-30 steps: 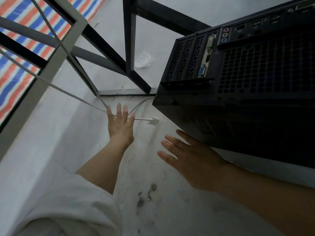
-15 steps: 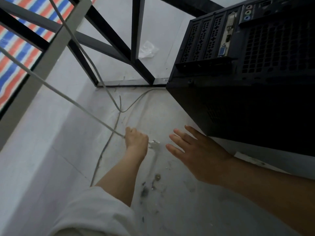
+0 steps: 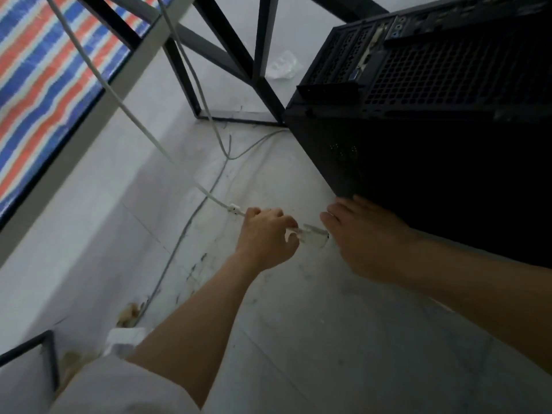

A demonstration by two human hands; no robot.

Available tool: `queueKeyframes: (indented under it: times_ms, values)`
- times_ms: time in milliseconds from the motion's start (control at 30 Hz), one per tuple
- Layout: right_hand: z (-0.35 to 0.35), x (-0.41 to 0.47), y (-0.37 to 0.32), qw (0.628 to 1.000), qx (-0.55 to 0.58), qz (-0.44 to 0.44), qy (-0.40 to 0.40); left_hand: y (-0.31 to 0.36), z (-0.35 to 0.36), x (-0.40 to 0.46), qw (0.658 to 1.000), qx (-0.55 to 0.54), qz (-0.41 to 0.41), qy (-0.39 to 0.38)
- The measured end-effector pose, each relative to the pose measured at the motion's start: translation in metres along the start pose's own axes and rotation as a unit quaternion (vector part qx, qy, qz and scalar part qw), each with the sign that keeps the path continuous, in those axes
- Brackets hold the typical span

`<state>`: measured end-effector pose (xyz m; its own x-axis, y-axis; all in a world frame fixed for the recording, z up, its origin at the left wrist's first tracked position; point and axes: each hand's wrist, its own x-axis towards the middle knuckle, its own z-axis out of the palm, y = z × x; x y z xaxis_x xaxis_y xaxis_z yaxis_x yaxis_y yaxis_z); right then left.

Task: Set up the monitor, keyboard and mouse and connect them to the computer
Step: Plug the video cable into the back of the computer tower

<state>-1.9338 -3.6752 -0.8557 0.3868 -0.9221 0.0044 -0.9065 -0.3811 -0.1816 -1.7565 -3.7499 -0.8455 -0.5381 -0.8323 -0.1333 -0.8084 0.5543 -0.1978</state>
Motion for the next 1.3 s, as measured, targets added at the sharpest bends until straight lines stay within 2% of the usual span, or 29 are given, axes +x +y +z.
queueKeyframes:
  times_ms: [167,300,333,467,600,667,733,800,867,900,1000,1100,1133,1200,1300]
  values:
    - [-0.031,-0.029,0.003,0.998,0.043,0.005,0.042,0.033,-0.052,-0.023,0.995,-0.042,0.004,0.096]
    - [-0.066,-0.049,0.004,0.982,-0.006,0.066,0.178,0.059,-0.099,-0.030,0.984,-0.033,0.012,0.172]
    - [-0.076,-0.053,0.006,0.979,-0.015,0.069,0.192,0.068,-0.113,-0.031,0.980,-0.040,0.007,0.195]
    - [-0.116,-0.063,0.016,0.952,-0.052,0.087,0.288,0.083,-0.151,-0.034,0.962,-0.033,-0.033,0.268]
    - [-0.142,-0.075,0.042,0.933,0.018,0.064,0.352,0.098,-0.177,-0.023,0.941,0.035,-0.107,0.320]
    - [-0.155,-0.081,0.060,0.927,0.034,0.060,0.370,0.126,-0.192,-0.017,0.917,-0.020,-0.140,0.373]
    - [-0.164,-0.087,0.080,0.926,0.052,0.070,0.368,0.158,-0.206,-0.013,0.872,-0.193,-0.197,0.405]
    - [-0.173,-0.095,0.098,0.920,0.072,0.093,0.375,0.181,-0.221,-0.003,0.777,-0.421,-0.309,0.353]
    - [-0.178,-0.101,0.112,0.909,0.102,0.102,0.392,0.190,-0.232,0.011,0.686,-0.597,-0.344,0.235]
    - [-0.179,-0.103,0.115,0.904,0.109,0.104,0.399,0.192,-0.236,0.017,0.659,-0.655,-0.322,0.182]
    - [-0.186,-0.099,0.125,0.895,0.092,0.110,0.423,0.195,-0.243,0.042,0.621,-0.746,-0.221,0.094]
    - [-0.192,-0.091,0.135,0.897,0.095,0.112,0.417,0.198,-0.241,0.064,0.543,-0.821,-0.175,0.034]
    - [-0.194,-0.088,0.138,0.901,0.125,0.116,0.400,0.197,-0.241,0.073,0.531,-0.828,-0.176,0.039]
    - [-0.192,-0.088,0.146,0.919,0.179,0.133,0.325,0.190,-0.237,0.089,0.544,-0.811,-0.198,0.082]
    - [-0.180,-0.091,0.161,0.963,0.095,0.162,0.193,0.167,-0.231,0.109,0.572,-0.764,-0.258,0.150]
